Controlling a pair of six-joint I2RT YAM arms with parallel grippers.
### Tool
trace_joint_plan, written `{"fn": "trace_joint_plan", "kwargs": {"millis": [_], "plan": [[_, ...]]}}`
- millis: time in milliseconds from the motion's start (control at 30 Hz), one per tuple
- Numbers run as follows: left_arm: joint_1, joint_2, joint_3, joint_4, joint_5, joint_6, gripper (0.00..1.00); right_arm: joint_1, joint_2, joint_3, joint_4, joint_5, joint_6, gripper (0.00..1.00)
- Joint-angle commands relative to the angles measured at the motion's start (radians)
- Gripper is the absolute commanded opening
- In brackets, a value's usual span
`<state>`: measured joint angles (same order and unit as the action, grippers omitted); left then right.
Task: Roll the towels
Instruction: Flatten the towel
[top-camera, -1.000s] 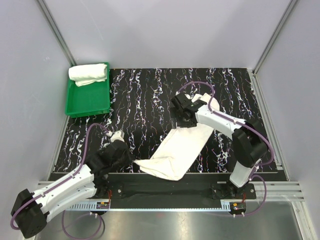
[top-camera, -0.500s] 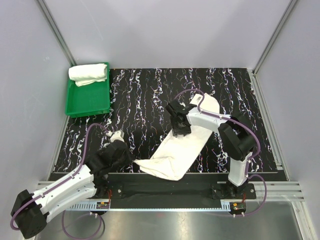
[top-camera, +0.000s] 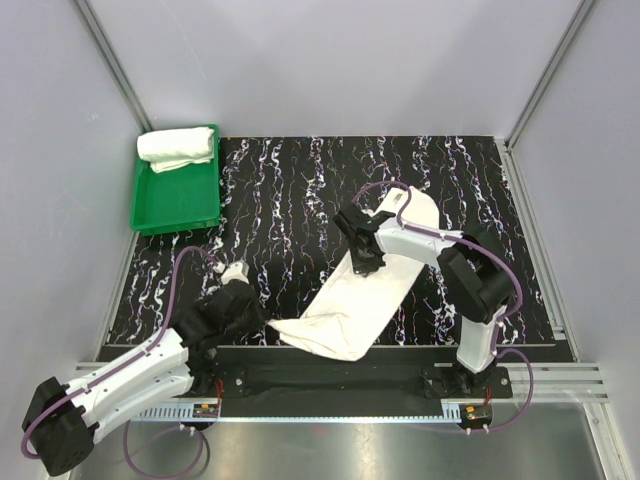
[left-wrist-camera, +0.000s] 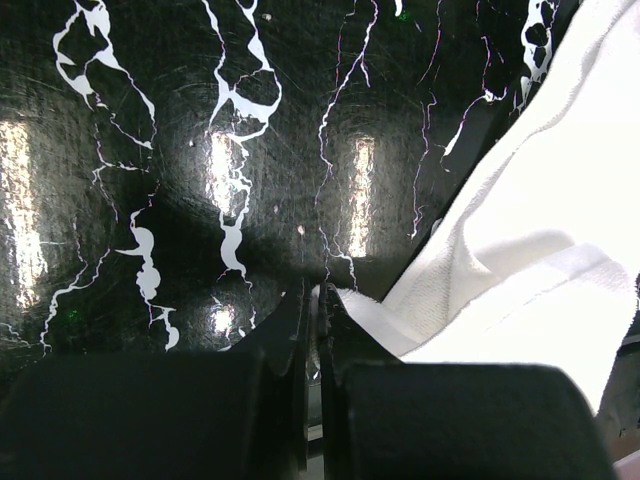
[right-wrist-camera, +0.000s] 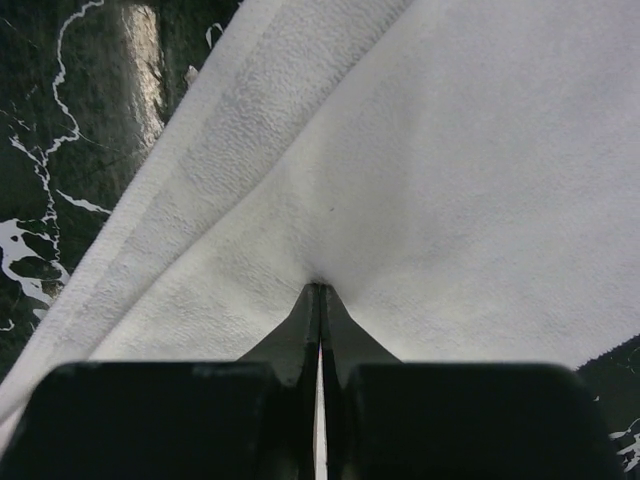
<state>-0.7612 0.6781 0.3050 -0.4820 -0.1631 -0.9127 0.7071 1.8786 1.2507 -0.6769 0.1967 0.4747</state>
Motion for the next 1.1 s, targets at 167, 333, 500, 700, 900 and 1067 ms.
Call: {"fn": "trace_joint_plan", "kwargs": {"millis": [167,333,500,700,900,1067], "plan": [[-0.004,-0.006,0.019,0.014,-0.030,0.014,0.00,-0.073,-0.168,-0.043,0.020,0.126,0.005,0.00],[-0.004,-0.011,0.017,0.011,-0.030,0.018,0.00,-0.242,-0.147,0.070,0.016,0.092,-0.068,0.76],[-0.004,-0.008,0.013,0.014,-0.030,0.021,0.00,-0.369,0.013,0.334,-0.050,0.125,-0.142,0.86],[-0.004,-0.003,0.011,0.017,-0.009,0.028,0.00,-0.452,0.261,0.674,-0.130,0.161,-0.182,0.83],[-0.004,0.000,-0.003,0.029,0.007,0.026,0.00,-0.489,0.487,0.960,-0.220,0.208,-0.206,0.82],[-0.004,0.024,-0.009,0.048,0.017,0.023,0.00,-0.518,0.556,1.026,-0.219,0.179,-0.197,0.75]]}}
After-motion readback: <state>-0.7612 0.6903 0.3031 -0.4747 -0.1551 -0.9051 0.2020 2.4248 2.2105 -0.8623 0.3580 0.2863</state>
